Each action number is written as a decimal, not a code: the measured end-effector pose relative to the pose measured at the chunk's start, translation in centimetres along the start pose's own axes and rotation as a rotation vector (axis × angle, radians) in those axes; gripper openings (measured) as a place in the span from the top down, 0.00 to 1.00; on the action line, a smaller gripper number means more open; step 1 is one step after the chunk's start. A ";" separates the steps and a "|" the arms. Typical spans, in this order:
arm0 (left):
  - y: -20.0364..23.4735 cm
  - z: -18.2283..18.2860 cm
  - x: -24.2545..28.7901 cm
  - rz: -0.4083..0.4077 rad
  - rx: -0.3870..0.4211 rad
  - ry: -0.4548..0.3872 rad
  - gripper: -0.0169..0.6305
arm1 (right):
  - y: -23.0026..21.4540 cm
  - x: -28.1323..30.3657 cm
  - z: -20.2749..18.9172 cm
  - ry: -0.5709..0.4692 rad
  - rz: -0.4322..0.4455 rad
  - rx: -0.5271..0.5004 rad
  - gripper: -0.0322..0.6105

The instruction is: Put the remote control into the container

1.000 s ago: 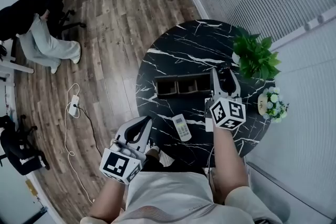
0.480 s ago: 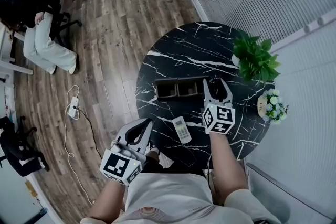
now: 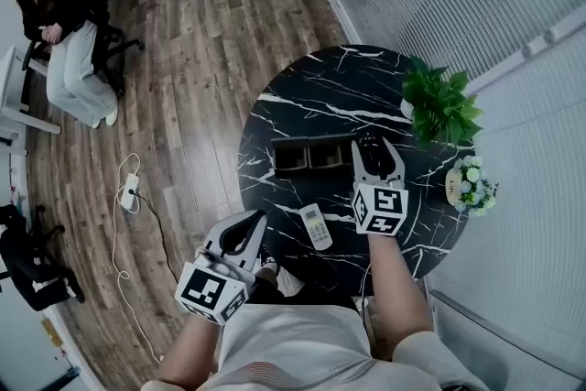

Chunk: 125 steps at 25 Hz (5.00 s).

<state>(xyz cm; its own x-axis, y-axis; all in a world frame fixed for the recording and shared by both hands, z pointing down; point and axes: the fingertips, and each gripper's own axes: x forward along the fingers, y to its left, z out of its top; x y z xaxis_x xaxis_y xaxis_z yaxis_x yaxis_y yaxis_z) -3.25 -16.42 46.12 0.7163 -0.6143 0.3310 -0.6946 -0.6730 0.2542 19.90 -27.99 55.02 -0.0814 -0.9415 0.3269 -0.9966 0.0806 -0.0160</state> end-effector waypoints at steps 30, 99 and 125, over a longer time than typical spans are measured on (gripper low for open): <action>-7.1 8.7 -1.6 -0.030 0.151 -0.204 0.96 | 0.1 -20.7 12.0 -0.212 0.106 -0.068 0.93; -0.6 2.7 -1.3 0.034 0.016 -0.094 0.96 | -3.2 -2.7 -17.7 0.879 0.027 0.029 0.51; -1.8 3.0 -1.7 0.007 0.034 -0.101 0.96 | 1.5 -8.1 1.4 0.106 0.103 0.028 0.55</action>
<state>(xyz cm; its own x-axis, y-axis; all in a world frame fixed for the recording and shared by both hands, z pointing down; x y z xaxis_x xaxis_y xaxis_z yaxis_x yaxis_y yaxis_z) -2.96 -15.40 42.36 0.7155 -0.6566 0.2387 -0.6984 -0.6807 0.2210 19.04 -20.65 51.01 -0.1827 -0.8887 0.4205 -0.9832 0.1639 -0.0807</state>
